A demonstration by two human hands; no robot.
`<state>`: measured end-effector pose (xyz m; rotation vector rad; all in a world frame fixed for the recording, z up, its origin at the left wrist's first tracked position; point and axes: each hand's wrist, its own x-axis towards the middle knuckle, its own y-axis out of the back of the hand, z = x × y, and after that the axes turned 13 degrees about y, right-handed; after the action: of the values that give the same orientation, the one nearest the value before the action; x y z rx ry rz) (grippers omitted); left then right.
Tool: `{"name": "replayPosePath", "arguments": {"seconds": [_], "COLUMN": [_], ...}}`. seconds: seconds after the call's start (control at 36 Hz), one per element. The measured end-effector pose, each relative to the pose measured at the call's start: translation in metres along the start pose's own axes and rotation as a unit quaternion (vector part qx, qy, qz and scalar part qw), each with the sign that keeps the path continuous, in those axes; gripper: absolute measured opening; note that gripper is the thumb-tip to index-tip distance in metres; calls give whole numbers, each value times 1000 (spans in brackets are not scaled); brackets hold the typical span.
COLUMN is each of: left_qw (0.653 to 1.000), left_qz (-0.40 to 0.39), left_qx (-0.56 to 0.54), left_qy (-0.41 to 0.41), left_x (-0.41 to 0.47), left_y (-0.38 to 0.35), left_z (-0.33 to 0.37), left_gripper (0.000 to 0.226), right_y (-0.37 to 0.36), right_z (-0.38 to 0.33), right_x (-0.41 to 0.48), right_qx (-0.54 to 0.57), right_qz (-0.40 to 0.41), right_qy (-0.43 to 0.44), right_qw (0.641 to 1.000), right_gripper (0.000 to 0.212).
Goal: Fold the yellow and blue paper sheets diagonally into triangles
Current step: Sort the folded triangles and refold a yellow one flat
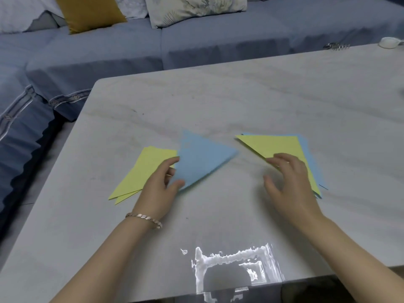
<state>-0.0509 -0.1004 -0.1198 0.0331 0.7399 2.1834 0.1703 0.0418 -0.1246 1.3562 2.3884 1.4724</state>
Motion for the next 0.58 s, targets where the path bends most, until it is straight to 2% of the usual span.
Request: {"name": "replayPosePath", "arguments": {"seconds": [0.08, 0.17, 0.28, 0.33, 0.42, 0.5, 0.58], "left_qw": [996, 992, 984, 977, 960, 933, 898], "left_qz": [-87, -111, -79, -27, 66, 31, -27], "left_qx": [10, 45, 153, 198, 246, 302, 395], "left_qy": [-34, -30, -52, -76, -117, -195, -189], "left_x": [-6, -7, -12, -18, -27, -38, -44], "left_y": [-13, -27, -41, -46, -54, -65, -70], "left_z": [7, 7, 2, -2, -9, -17, -26], "left_gripper": [53, 53, 52, 56, 59, 40, 51], "right_y": [-6, -17, -31, -36, -40, -45, -51], "right_z": [-12, -15, -12, -10, -11, -16, -22], "right_x": [-8, -21, -37, -42, -47, -48, -45], "right_qx": [3, 0, -63, -121, -154, -160, -140], "right_qz": [-5, -98, -210, -242, -267, -275, -283], "right_qy": [86, 131, 165, 187, 176, 167, 176], "right_qw": [996, 987, 962, 944, 935, 933, 933], "right_gripper": [28, 37, 48, 56, 61, 61, 61]}}
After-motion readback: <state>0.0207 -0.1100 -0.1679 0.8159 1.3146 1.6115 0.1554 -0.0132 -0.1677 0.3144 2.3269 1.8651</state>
